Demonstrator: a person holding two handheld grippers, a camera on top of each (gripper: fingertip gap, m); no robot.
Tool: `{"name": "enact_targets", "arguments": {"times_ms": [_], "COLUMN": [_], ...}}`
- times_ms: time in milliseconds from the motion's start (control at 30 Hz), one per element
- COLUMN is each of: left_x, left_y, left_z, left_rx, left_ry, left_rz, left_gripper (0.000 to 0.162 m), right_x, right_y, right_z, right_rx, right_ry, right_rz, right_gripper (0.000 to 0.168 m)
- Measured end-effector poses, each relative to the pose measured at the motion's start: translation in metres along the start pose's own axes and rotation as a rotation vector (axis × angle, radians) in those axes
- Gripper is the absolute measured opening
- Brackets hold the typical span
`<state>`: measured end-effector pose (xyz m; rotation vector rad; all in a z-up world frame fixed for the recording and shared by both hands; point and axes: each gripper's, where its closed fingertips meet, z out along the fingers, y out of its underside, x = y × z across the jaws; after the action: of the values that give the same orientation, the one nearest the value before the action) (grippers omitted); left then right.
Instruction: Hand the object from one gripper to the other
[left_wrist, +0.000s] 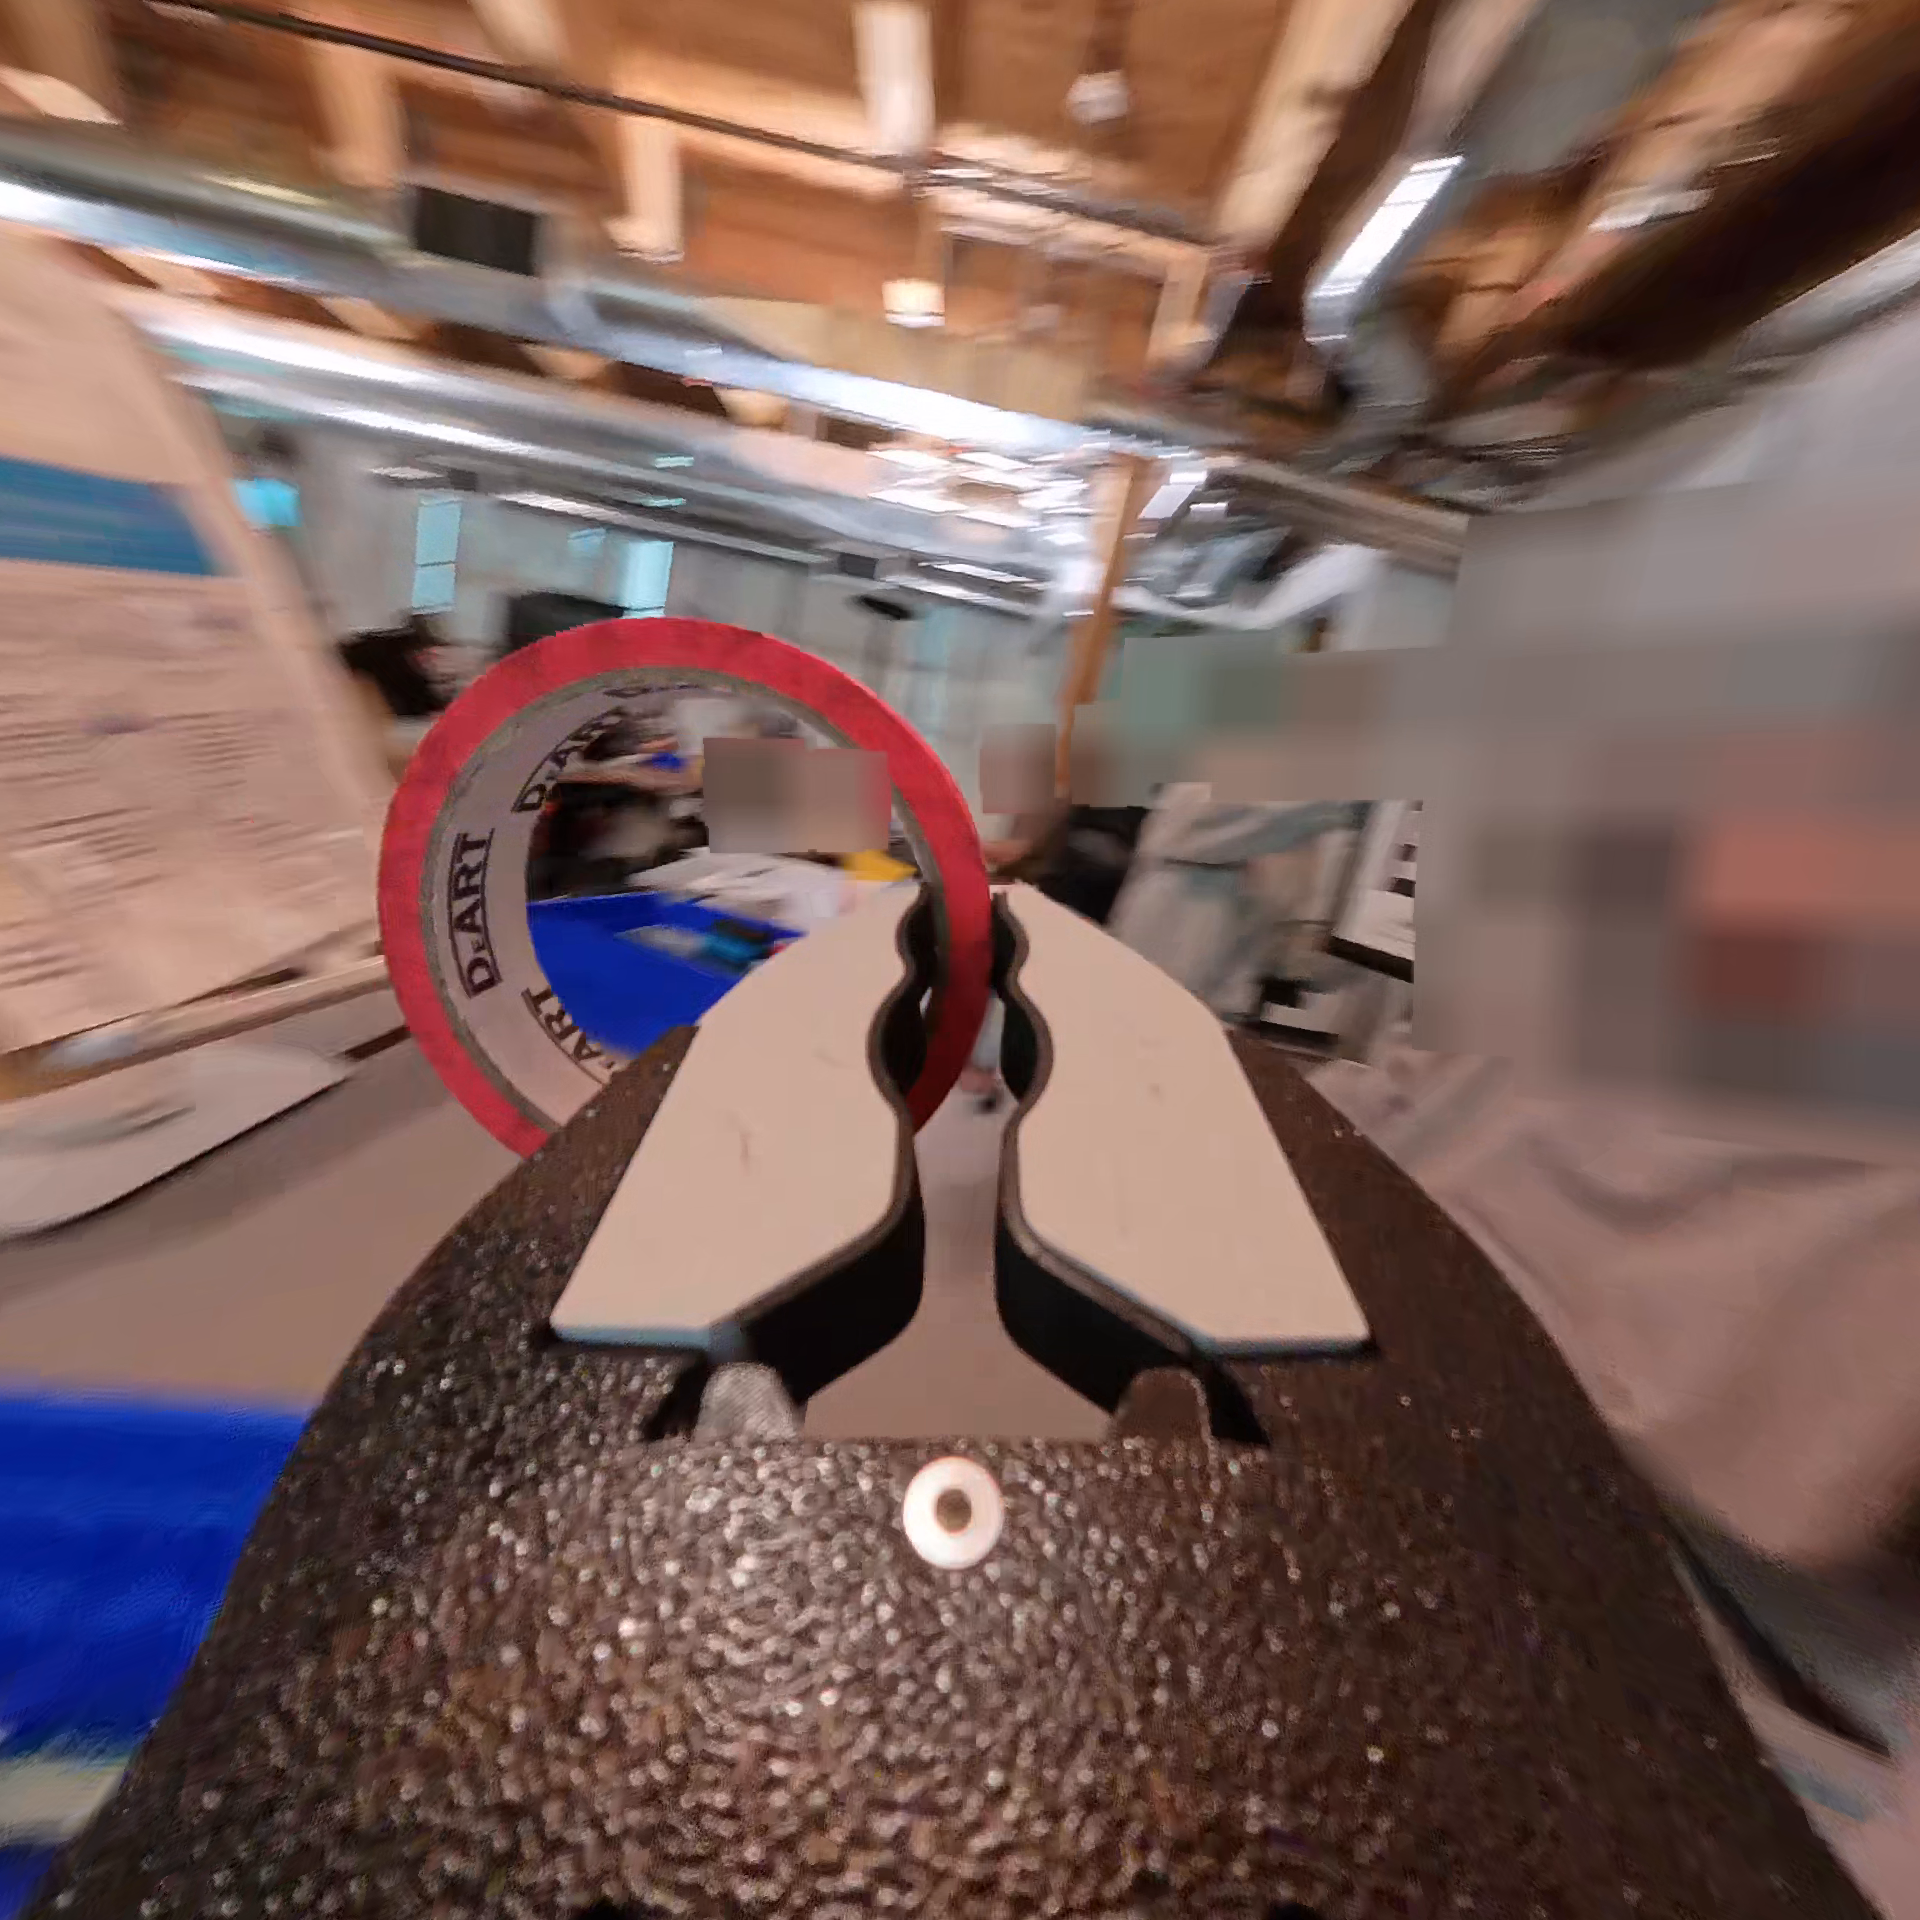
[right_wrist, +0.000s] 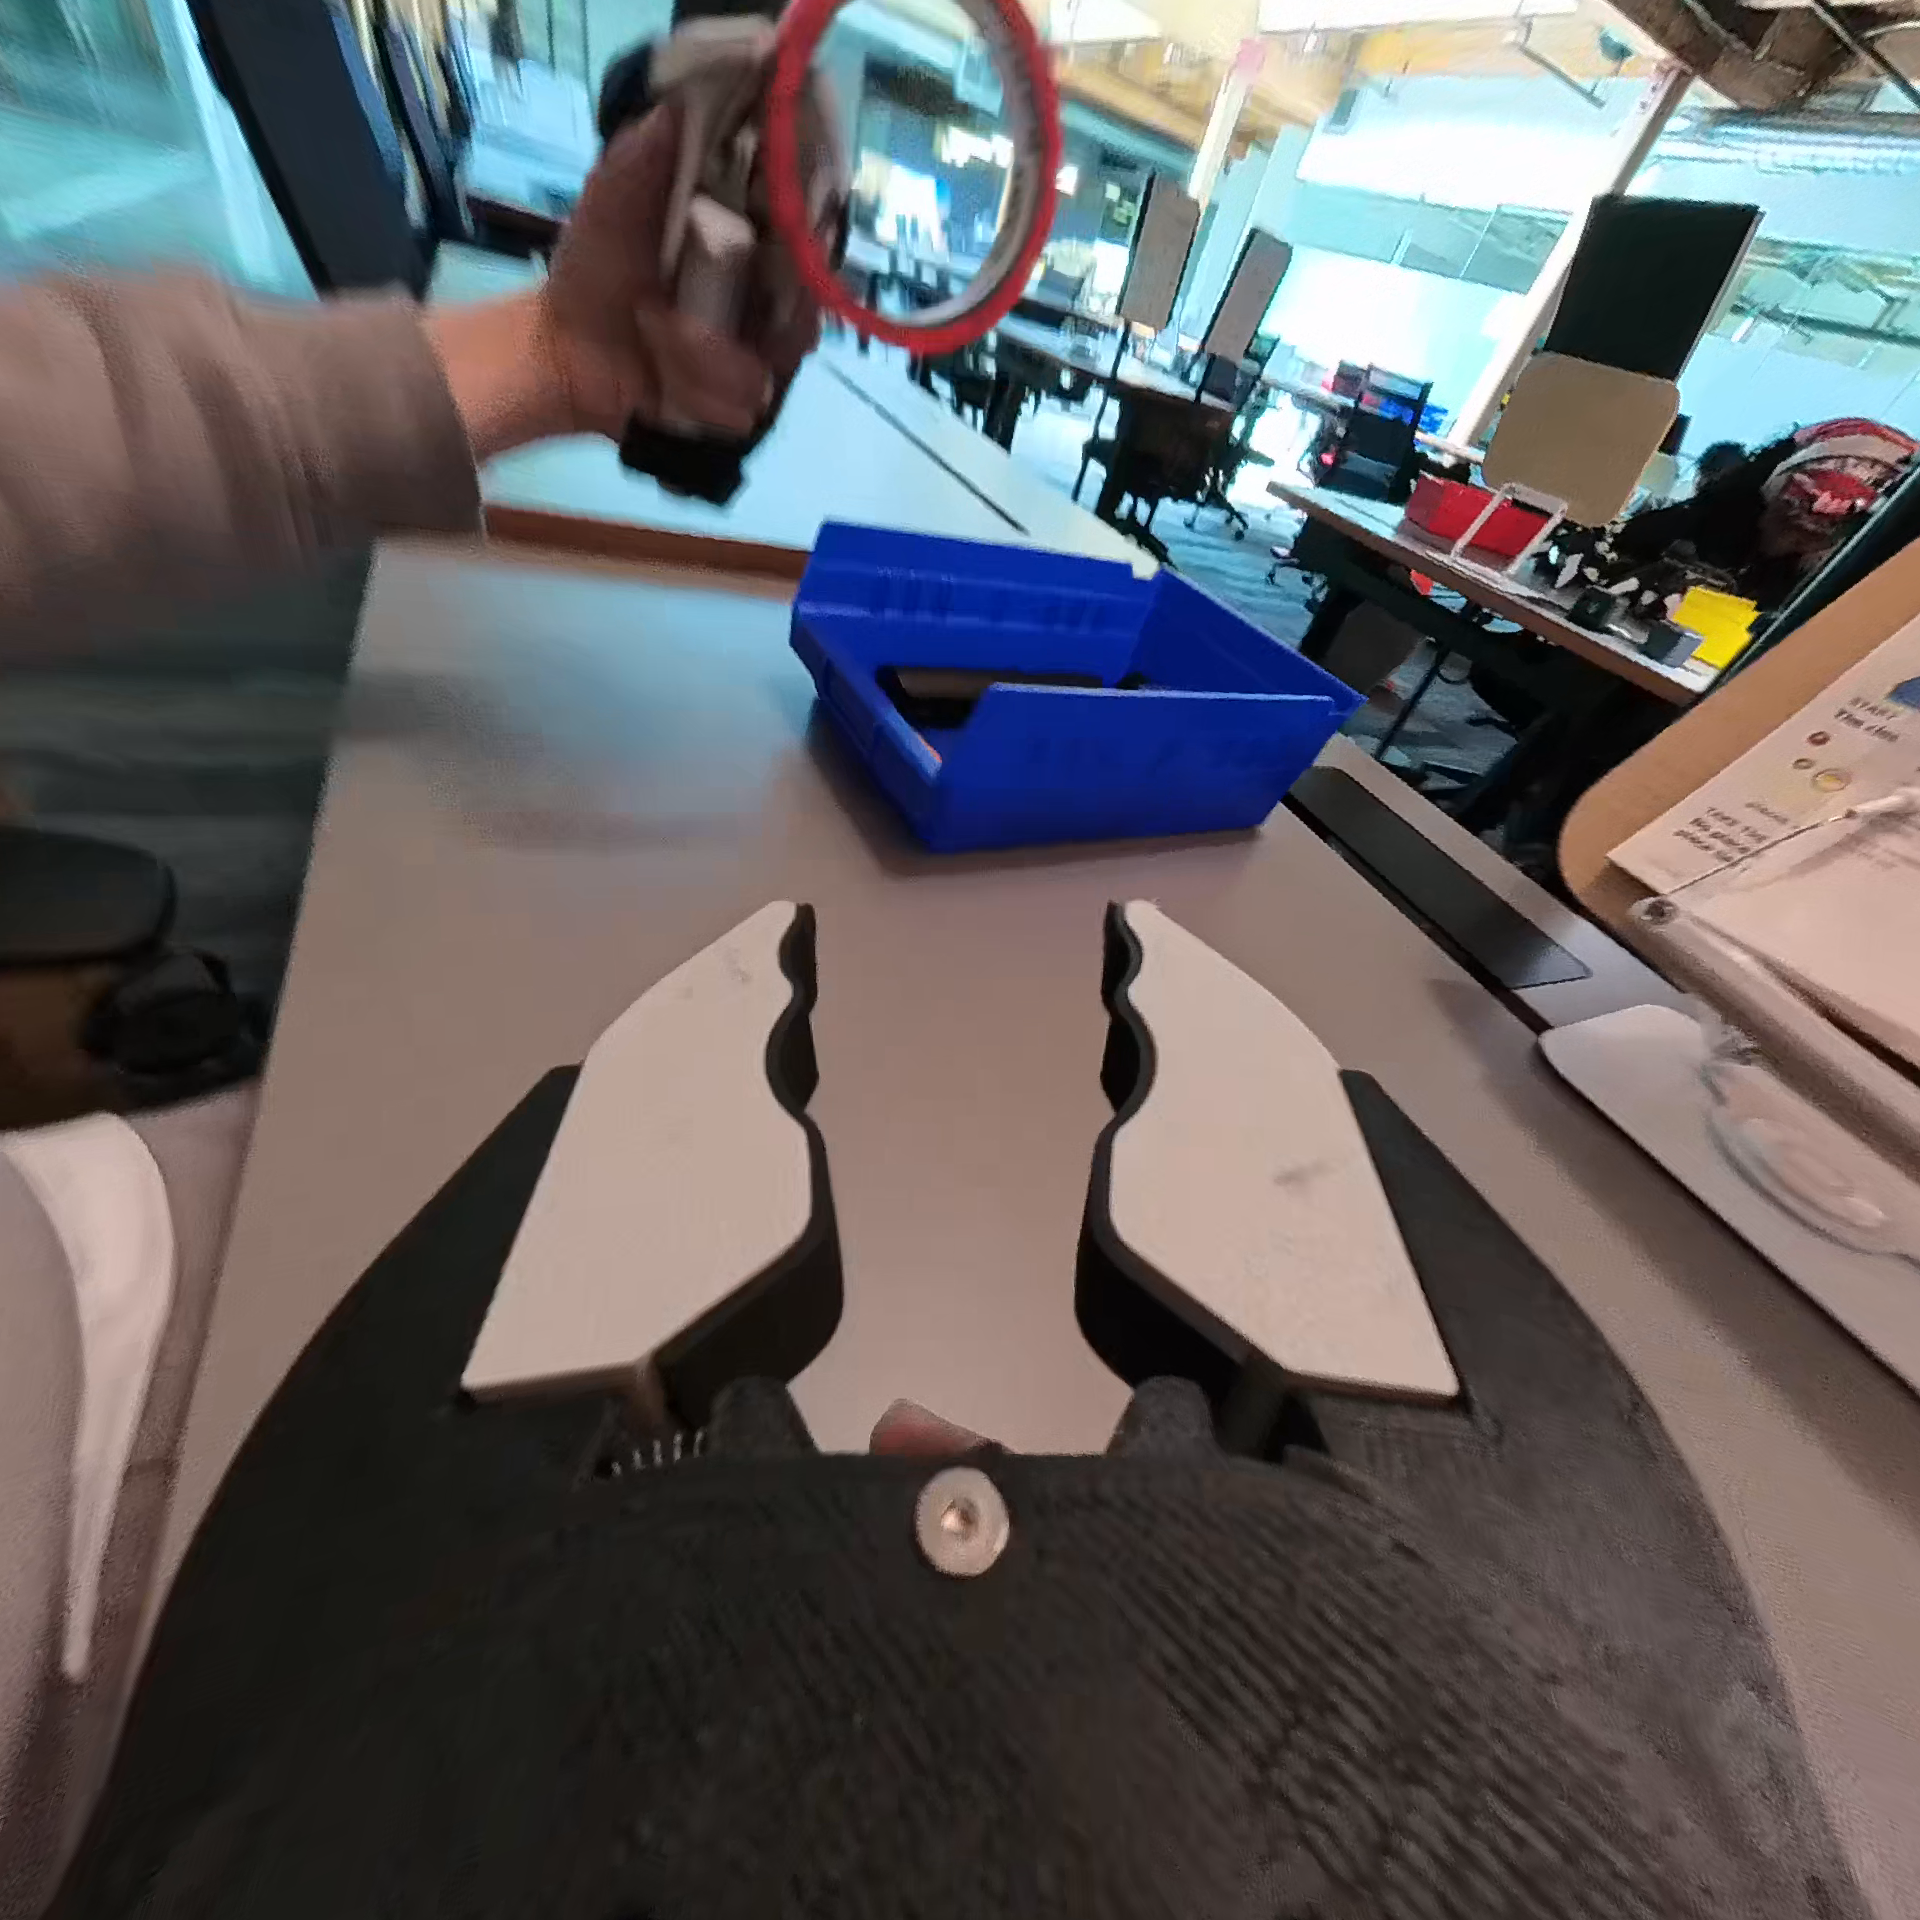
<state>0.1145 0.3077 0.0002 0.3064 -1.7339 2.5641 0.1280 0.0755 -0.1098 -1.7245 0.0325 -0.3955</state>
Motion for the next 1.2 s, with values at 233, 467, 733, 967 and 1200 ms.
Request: {"name": "enact_targets", "arguments": {"times_ms": [233, 467, 733, 967, 1200], "left_x": [0.116, 0.152, 0.154, 0.051, 0.003], "left_y": [0.084, 0.145, 0.153, 0.118, 0.126], "left_z": [0.074, 0.125, 0.129, 0.137, 0.115], "left_rx": [-0.054, -0.146, -0.076, 0.099, -0.339], "left_ry": [0.678, 0.967, 1.014, 0.211, -0.375], "left_rz": [0.053, -0.107, -0.163, 0.022, 0.416], "left_gripper": [0.009, 0.009, 0.01, 0.017, 0.047], "right_x": [-0.021, -0.092, -0.119, -0.041, 0.011], "right_y": [-0.049, -0.058, -0.049, -0.046, 0.024], "right_z": [-0.003, -0.011, -0.021, -0.018, -0.034], "right_rx": [0.331, 0.3, 0.245, 0.12, -0.463], "right_ry": [-0.158, -0.494, -0.628, -0.203, 0.132], "right_rz": [0.312, 0.193, -0.004, 0.017, -0.486], "right_gripper": [0.086, 0.089, 0.034, 0.029, 0.029]}}
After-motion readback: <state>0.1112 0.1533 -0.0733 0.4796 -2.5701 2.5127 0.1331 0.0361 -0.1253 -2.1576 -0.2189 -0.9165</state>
